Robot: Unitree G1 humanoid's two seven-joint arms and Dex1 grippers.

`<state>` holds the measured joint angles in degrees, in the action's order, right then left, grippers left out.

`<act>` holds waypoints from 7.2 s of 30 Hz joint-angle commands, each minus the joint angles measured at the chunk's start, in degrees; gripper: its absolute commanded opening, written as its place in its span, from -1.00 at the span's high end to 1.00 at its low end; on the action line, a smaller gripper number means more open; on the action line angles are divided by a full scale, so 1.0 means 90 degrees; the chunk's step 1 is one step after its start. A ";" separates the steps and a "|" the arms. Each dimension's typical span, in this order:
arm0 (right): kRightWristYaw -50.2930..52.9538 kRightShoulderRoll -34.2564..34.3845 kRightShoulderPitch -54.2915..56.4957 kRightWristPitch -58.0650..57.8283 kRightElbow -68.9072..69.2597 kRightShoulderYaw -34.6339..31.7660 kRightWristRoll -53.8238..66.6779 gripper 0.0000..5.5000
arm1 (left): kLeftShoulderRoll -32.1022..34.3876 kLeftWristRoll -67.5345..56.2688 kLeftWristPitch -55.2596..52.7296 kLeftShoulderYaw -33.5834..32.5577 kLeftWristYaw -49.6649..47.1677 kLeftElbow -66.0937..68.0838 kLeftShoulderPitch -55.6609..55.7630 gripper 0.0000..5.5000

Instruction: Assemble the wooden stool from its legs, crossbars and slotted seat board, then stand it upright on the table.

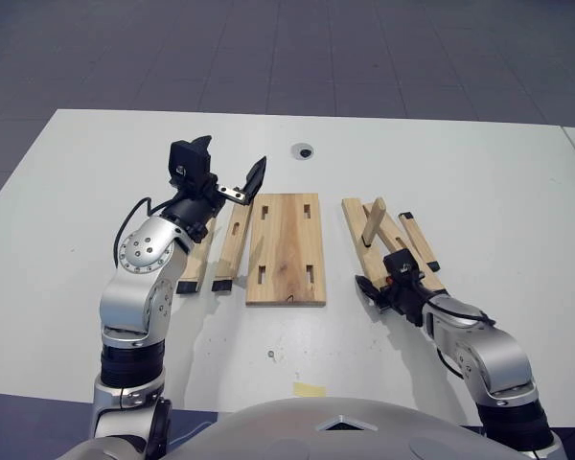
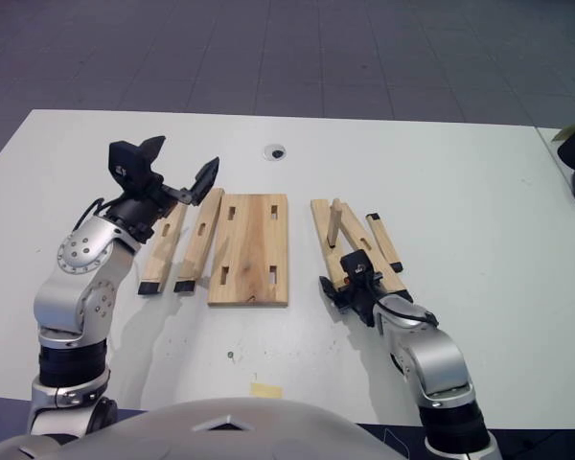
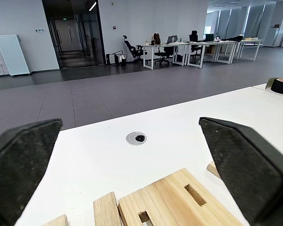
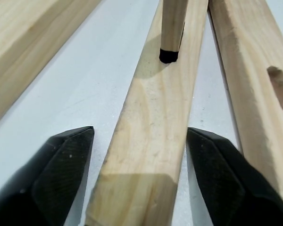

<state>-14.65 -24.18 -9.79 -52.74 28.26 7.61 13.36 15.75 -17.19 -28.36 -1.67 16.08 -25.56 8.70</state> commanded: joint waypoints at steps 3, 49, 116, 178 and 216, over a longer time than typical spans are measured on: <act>-0.0031 -0.0176 -0.0089 0.0031 -0.0283 0.0112 -0.0261 0.11 | -0.0022 0.0015 -0.0126 0.0067 -0.0047 -0.0060 -0.0095 -0.96; -0.1317 0.0813 0.0272 0.5272 -0.0198 0.0671 -0.0327 0.25 | 0.0481 -0.8158 -0.2402 -0.1004 -0.3051 0.0655 0.2141 0.57; 0.0065 0.1171 -0.0504 0.3441 -0.1060 0.1166 -0.2052 -0.96 | 0.1366 -0.4838 -0.1976 -0.2262 -0.1548 0.0137 -0.0796 0.62; -0.1443 0.0379 0.1537 0.4119 -0.2689 0.0816 -0.2046 -0.96 | 0.0756 -0.5340 0.0524 -0.1410 -0.3501 -0.2766 0.0500 -0.40; -0.1286 -0.0323 0.1047 0.3902 -0.2436 -0.0883 -0.1728 -0.96 | 0.2238 -0.2357 -0.0242 -0.0900 -0.1462 -0.0585 -0.2494 -0.96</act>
<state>-26.31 -26.74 0.25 -17.06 5.74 0.25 -2.68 36.06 -37.98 -30.05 -11.98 -1.19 -26.73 -12.82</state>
